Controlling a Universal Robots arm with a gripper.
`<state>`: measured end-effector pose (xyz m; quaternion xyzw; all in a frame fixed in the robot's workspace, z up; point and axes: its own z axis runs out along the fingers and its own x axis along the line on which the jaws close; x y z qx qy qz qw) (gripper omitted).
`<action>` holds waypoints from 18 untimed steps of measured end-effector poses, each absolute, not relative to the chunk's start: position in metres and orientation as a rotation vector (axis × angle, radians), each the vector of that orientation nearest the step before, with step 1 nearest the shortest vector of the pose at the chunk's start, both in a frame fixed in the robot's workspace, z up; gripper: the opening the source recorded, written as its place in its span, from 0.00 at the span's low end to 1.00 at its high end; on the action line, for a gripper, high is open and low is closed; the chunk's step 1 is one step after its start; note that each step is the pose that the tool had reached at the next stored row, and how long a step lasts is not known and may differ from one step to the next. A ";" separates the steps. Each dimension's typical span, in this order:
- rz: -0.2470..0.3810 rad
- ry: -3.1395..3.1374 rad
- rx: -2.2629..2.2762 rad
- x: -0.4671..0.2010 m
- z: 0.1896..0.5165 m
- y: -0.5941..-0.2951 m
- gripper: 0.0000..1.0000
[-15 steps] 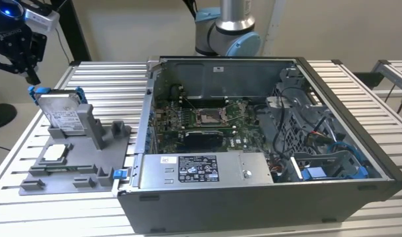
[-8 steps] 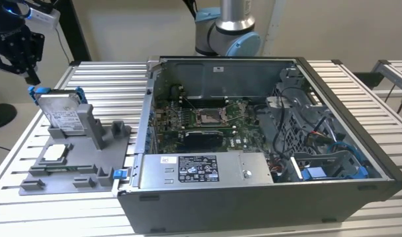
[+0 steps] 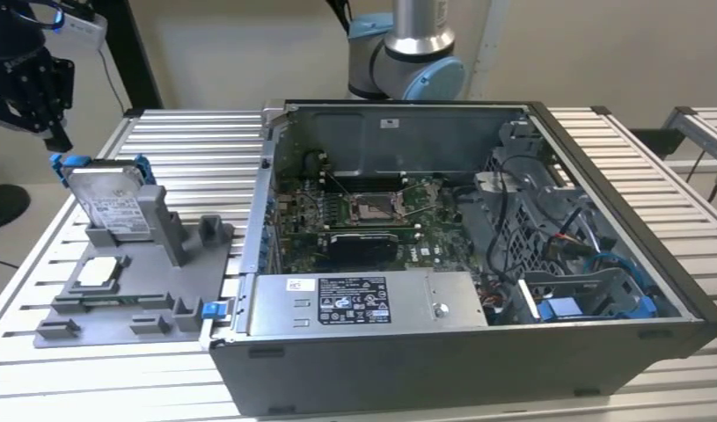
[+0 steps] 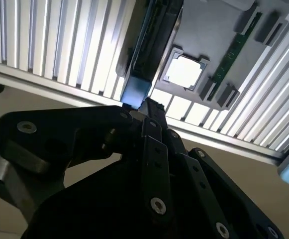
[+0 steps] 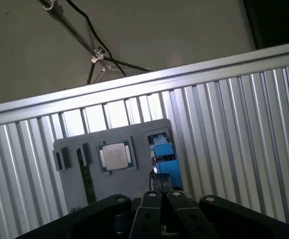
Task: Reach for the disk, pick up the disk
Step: 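Pick up the disk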
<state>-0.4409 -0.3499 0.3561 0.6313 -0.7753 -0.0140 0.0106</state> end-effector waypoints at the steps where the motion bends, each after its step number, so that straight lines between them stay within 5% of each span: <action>1: -0.044 -2.419 1.970 -0.441 0.356 -0.350 0.00; 4: -0.044 -2.419 1.971 -0.441 0.356 -0.350 0.00; 5: -0.044 -2.418 1.972 -0.441 0.356 -0.350 1.00; 18: -0.029 -2.339 2.079 -0.441 0.339 -0.346 1.00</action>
